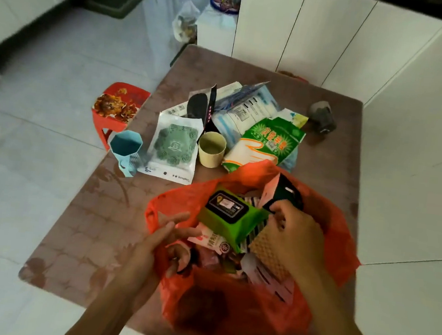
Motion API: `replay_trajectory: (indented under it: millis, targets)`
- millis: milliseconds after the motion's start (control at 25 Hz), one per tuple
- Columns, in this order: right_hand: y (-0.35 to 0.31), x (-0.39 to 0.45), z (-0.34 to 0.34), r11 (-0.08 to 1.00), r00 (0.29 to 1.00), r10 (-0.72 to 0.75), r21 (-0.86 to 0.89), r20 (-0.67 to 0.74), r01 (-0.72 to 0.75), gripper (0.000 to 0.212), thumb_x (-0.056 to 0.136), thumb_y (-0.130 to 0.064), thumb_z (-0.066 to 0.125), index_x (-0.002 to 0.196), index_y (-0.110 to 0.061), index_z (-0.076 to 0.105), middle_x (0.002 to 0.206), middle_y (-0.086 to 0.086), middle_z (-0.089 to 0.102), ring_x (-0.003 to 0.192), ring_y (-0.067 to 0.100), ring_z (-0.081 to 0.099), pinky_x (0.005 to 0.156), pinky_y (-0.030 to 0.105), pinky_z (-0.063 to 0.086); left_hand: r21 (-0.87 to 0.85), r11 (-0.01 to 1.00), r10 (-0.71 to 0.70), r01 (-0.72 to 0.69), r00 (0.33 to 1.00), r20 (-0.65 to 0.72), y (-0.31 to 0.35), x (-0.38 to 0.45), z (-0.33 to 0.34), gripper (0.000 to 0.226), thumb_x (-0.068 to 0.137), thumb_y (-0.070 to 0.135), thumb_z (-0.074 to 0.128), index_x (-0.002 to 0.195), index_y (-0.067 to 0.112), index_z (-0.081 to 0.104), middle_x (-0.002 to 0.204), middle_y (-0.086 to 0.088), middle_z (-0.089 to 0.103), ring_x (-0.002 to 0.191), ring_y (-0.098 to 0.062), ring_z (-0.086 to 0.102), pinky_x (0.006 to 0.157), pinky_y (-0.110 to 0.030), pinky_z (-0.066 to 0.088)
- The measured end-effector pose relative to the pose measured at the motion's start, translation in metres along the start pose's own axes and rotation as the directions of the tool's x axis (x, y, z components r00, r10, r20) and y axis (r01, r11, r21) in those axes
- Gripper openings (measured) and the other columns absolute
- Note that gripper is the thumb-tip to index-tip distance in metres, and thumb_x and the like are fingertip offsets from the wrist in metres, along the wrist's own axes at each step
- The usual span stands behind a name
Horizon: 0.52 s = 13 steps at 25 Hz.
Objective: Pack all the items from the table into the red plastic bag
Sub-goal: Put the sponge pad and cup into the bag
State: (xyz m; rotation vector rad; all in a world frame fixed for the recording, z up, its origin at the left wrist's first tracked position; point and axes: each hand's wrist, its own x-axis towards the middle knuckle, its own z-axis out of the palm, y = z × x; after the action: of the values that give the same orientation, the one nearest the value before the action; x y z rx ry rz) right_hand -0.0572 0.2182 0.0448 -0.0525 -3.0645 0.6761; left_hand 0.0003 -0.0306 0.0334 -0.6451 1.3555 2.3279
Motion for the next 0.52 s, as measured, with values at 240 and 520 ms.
replay_trajectory:
  millis: [240,520]
  targets:
    - [-0.157,0.079,0.052,0.871,0.859,-0.485,0.181,0.167,0.456,0.033,0.088,-0.022,0.058,0.120,-0.022,0.056,0.112,-0.001,0.069,0.097,0.023,0.065,0.075,0.037,0.053,-0.055,0.998,-0.015,0.005,0.984,-0.180,0.018,0.000,-0.023,0.038,0.078,0.023,0.060,0.114,0.009,0.064,0.095,-0.016,0.069,0.052,-0.019,0.052,0.034,-0.019,0.027]
    - [-0.241,0.158,0.205,0.787,0.735,-0.428,-0.182,0.526,0.589,0.046,0.086,-0.008,0.061,0.131,-0.014,0.050,0.127,0.010,0.059,0.100,0.032,0.066,0.073,0.041,0.054,-0.216,0.954,-0.252,0.209,0.948,-0.194,0.011,0.027,-0.065,0.034,0.092,0.016,0.048,0.121,0.005,0.061,0.086,-0.012,0.069,0.050,-0.016,0.049,0.036,-0.019,0.025]
